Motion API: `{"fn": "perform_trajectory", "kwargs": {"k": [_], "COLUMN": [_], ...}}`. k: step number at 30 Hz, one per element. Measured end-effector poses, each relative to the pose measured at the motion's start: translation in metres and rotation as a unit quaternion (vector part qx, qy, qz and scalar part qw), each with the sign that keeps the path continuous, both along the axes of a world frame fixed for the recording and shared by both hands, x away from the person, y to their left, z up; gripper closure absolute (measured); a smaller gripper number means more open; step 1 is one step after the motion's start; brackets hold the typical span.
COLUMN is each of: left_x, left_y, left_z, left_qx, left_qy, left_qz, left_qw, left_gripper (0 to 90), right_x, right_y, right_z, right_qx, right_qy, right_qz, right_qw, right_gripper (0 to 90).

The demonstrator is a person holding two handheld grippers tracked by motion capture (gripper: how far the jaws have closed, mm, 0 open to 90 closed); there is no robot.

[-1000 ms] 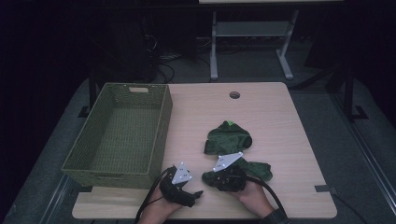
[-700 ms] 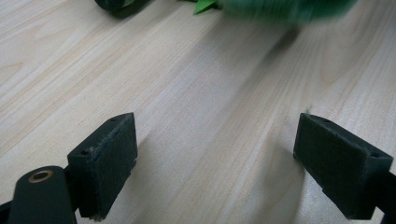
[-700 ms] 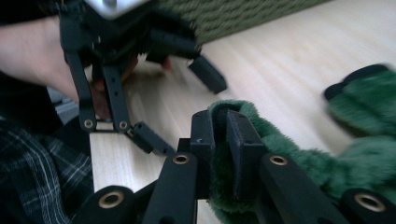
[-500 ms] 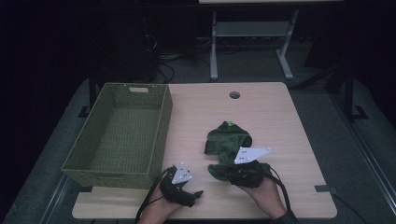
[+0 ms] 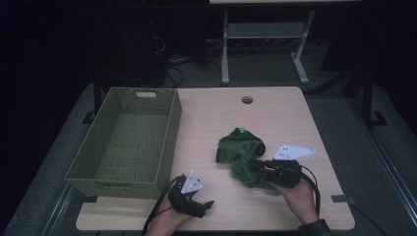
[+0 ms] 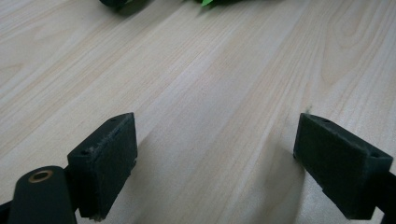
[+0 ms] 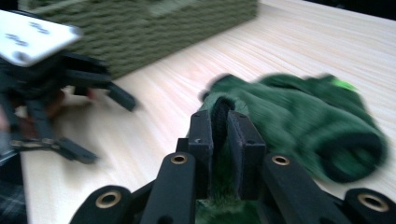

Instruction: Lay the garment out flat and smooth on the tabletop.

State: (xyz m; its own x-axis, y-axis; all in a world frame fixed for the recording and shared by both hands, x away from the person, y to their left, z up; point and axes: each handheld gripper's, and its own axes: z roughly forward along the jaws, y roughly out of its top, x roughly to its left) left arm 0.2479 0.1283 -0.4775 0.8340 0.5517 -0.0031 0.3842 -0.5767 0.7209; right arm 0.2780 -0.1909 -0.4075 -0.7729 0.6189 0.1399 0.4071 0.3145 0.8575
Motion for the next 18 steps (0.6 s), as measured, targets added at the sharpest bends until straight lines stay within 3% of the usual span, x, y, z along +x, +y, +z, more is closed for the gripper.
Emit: {"fn": "perform_trajectory", "kwargs": {"k": [4,8,13,18], "left_x": [0.000,0.000,0.000,0.000], "left_y": [0.000,0.000,0.000,0.000], "left_z": [0.000,0.000,0.000,0.000], "left_qx": [-0.002,0.002,0.002,0.002], "left_qy": [0.000,0.000,0.000,0.000], "left_qz": [0.001,-0.001,-0.001,-0.001], "left_qw": [1.0000,1.0000,1.0000,1.0000], "left_gripper": [12.7,12.8,12.7,12.8], "right_x": [0.005,0.009,0.009,0.005], "right_y": [-0.016,-0.027,-0.033,-0.043], "right_z": [-0.007,-0.018,-0.028,-0.024], "right_qx": [-0.009,-0.024,-0.064,-0.060], "right_qy": [0.016,0.045,0.074,0.071], "right_qz": [-0.030,-0.040,-0.058,-0.071], "right_qw": [0.9994,0.9979,0.9936,0.9932], "right_gripper": [78.9,78.3,74.2,67.5]}}
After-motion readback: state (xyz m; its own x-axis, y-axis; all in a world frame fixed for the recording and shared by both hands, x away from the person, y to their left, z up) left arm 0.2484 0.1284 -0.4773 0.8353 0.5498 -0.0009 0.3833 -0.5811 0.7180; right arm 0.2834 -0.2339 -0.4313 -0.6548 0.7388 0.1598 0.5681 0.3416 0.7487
